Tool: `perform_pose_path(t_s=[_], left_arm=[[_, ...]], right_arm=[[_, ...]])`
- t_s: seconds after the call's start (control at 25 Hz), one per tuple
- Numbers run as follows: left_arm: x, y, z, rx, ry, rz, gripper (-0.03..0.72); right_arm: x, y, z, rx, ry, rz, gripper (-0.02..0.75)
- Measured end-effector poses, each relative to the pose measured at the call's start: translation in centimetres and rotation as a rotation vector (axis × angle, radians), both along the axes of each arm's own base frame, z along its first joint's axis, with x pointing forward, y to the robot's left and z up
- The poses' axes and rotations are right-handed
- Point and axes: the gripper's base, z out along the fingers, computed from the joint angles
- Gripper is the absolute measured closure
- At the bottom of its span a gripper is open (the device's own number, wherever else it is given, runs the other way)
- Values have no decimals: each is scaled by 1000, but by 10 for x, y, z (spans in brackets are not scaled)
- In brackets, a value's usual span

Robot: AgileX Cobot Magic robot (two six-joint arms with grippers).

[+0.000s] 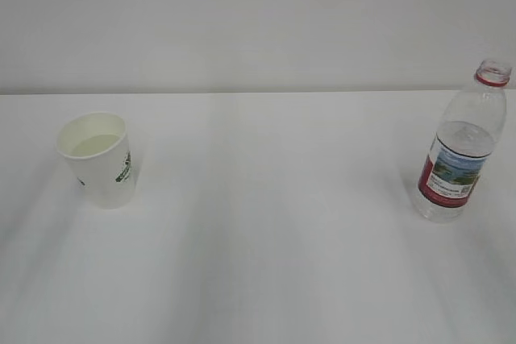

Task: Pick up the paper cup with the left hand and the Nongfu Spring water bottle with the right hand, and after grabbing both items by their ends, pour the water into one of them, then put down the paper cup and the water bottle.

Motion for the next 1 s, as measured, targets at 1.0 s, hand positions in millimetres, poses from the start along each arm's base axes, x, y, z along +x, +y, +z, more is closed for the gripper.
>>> perform_pose_path(t_s=[1.0], left_arm=[[-81,24,19,98,-44,14,202]], right_arm=[[-99,-25,-2,-156,40,-32,145]])
